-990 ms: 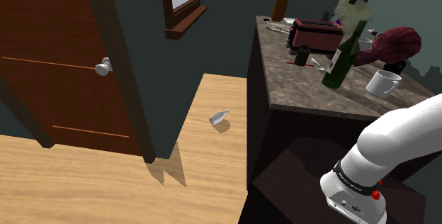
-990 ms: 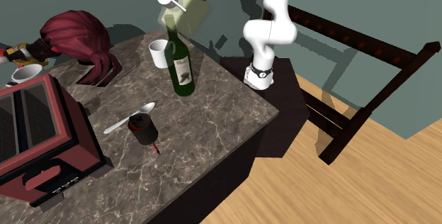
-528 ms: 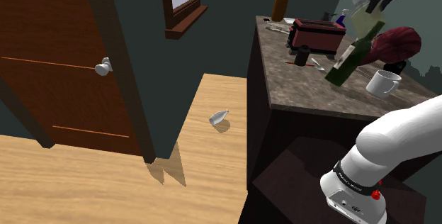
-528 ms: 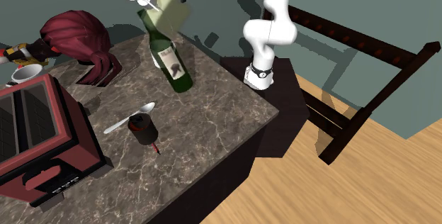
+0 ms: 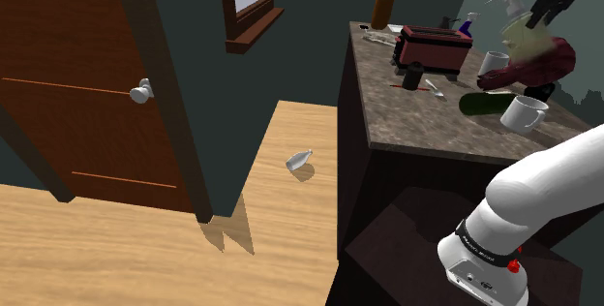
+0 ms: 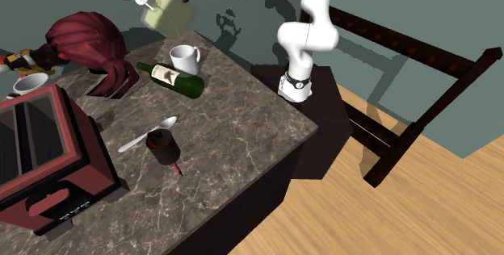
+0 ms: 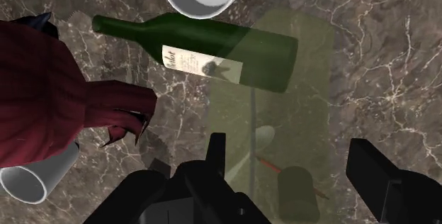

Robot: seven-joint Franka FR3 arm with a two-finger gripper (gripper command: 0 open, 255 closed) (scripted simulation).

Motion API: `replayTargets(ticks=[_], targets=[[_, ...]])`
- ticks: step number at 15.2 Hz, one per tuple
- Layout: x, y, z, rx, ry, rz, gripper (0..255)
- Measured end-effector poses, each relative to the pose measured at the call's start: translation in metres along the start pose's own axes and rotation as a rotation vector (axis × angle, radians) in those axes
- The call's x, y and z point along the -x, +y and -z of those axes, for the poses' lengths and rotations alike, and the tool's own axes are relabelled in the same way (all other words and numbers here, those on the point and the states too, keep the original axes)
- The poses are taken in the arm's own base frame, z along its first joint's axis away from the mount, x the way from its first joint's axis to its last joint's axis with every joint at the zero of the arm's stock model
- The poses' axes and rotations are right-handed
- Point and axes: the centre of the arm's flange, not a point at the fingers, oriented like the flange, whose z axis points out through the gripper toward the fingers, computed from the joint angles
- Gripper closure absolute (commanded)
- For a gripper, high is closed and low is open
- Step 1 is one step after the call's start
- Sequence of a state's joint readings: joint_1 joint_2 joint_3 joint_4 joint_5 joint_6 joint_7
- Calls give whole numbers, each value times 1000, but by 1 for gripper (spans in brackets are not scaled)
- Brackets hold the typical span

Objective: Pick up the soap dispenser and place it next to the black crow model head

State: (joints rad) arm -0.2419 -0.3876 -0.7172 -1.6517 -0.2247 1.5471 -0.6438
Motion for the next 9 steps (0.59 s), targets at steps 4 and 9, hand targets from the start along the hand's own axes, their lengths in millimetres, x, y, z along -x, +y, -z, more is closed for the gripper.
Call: replayTargets(ticks=[4,9], targets=[[18,48,-18,-1,0,-1,255],[42,107,-38,-1,-2,-1,255]])
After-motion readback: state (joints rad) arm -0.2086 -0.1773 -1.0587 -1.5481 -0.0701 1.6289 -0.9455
